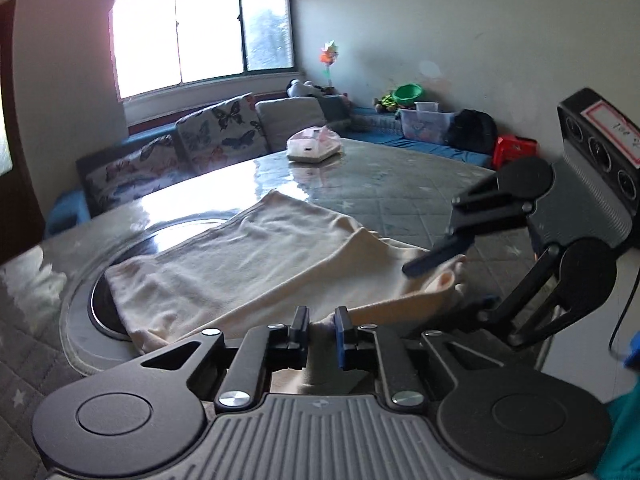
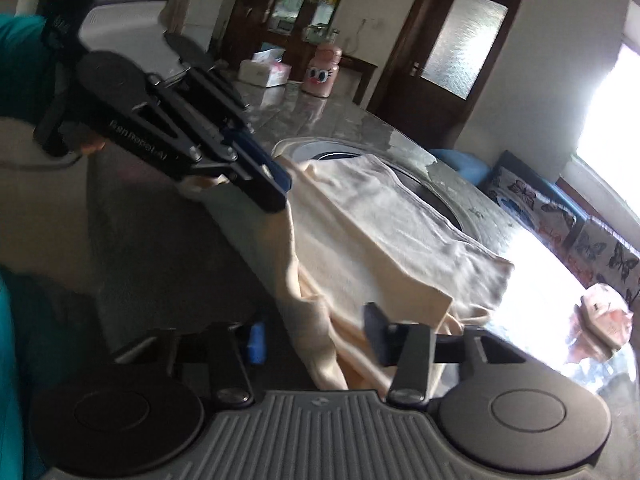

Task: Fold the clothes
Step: 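Close both grippers on the hem edge, then lift the hem with both grippers and fold it toward the collar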

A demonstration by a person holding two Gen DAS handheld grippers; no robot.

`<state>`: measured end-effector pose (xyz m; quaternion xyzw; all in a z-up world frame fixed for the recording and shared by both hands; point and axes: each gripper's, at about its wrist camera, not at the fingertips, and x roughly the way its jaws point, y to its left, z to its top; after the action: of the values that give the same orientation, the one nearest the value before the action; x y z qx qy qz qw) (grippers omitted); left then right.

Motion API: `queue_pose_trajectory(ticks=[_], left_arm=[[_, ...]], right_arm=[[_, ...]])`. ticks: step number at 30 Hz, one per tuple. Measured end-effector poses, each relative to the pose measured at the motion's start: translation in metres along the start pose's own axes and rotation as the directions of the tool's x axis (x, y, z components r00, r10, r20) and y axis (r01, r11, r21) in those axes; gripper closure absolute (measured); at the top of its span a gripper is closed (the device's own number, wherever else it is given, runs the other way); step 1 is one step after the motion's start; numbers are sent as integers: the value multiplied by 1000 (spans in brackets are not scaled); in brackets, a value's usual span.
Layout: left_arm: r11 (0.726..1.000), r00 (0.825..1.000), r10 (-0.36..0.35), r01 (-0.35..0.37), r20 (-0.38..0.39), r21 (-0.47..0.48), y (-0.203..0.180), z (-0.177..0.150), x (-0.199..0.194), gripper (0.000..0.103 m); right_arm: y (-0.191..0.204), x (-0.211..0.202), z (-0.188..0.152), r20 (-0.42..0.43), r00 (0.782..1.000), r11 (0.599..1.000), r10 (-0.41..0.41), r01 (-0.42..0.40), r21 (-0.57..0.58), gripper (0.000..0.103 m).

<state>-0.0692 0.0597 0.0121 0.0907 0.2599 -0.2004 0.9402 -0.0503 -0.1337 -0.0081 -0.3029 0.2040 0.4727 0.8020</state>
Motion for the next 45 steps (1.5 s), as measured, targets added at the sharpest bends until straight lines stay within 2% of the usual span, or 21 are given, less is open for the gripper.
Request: queue_pose_trajectory(ticks=[1,2,3,4,7,9,15,17,18,19,22,28,38,41,45], left_arm=[[1000,1000,6,-6,-1,-2,1,-1,-2,85],[1000,1000,9,-9,0,-3,1,-2,-4,84],[1000,1000,10,-10,1,1,1,-4,-8,79],[1000,1000,14,-14,3,11,0,-7,-12,66],[999,1000,26,-26,-4,46,-5,-16,-20,52],[997,999,34,-32,-16,75,-9,-23,-24,49],[978,993,109,-99,-44,181,-19,-40,-20,49],[969,991,128,-116,-43,218,-20,-42,-18,58],[967,990,132,-119,-44,226,-20,-43,-18,68],[969,991,127,-113,-48,220,-18,-43,-18,78],[981,994,98,-88,-52,171,-10,-40,-22,93],[986,996,80,-72,-48,151,-13,-35,-43,97],[994,998,29,-24,-49,109,-30,-33,-98,98],[994,999,26,-22,-39,107,-33,-28,-108,98],[994,999,41,-40,-4,104,-22,-10,-96,98]], right_arm=[[-4,3,2,-2,1000,1000,8,-8,24,79],[-8,5,4,-8,1000,999,19,-19,47,81],[-13,7,6,-14,999,997,31,-30,71,82],[-17,8,8,-17,999,995,43,-41,96,86],[-26,7,12,-19,997,986,70,-66,151,88],[-30,8,14,-18,997,981,77,-73,178,90],[-35,8,17,-10,998,975,70,-66,214,93],[-32,5,17,-4,998,975,57,-55,217,94],[-31,4,17,1,999,975,52,-51,217,95],[-29,2,17,6,999,975,47,-47,218,95],[-25,-3,17,26,999,974,41,-46,223,96],[-17,-26,21,70,996,975,57,-71,208,96],[5,-87,30,54,983,970,176,-183,162,96],[1,-97,35,48,982,964,182,-187,188,96],[-20,-91,44,55,985,952,162,-170,253,96]])
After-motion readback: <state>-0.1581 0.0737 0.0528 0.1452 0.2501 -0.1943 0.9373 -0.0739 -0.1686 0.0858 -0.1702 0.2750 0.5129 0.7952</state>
